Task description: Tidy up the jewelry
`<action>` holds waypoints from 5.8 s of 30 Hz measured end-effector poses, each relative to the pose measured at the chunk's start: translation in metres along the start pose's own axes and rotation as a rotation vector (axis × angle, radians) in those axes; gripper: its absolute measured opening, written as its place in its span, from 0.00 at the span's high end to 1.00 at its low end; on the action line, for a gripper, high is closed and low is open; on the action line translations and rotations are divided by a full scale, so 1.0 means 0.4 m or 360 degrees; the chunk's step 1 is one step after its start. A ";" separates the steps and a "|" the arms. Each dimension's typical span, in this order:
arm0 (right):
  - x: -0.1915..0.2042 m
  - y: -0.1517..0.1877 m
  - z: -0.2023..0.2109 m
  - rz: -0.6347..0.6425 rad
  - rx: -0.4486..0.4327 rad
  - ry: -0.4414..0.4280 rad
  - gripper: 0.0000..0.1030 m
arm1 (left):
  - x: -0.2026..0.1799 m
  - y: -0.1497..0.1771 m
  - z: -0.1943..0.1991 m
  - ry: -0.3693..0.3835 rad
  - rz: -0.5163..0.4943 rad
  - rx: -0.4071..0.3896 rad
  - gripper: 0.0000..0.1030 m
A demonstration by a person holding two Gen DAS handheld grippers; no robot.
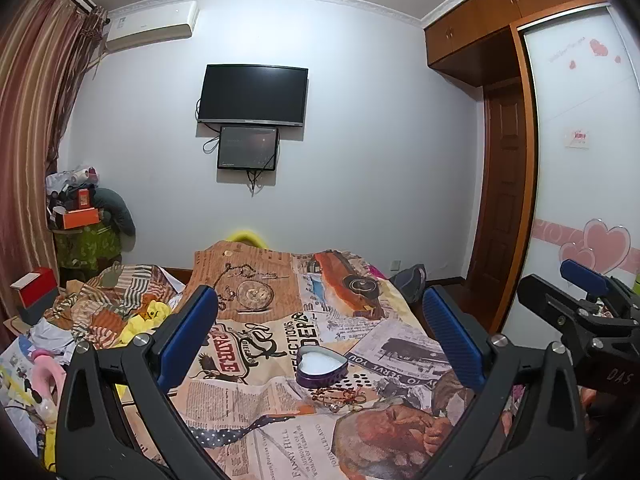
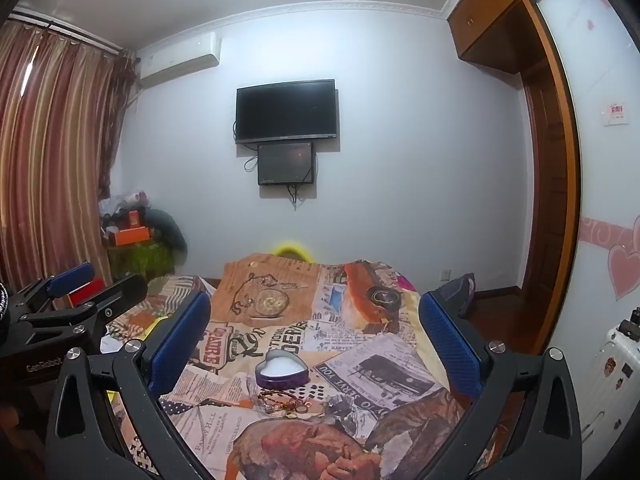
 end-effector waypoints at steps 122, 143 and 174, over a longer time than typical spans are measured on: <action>-0.057 0.436 -0.592 0.0110 0.1187 -0.0260 0.74 | 0.074 0.458 -0.585 0.0249 0.0218 0.1202 0.64; -0.061 0.410 -0.577 0.0079 0.1156 -0.0269 0.91 | 0.077 0.410 -0.547 0.0219 0.0204 0.1127 0.85; 0.044 0.228 -0.602 0.0053 0.0862 -0.0414 0.91 | 0.145 0.250 -0.618 0.0145 0.0106 0.0874 0.85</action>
Point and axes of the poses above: each gripper's, at about its wrist camera, not at the fingertips, and z roughly against the way its jaws point, x to its left, y to its underside, the point moved 1 cm from there along -z, roughly the way its jaws point, and after that the axes turned 6 degrees about y, right-handed, at the moved point
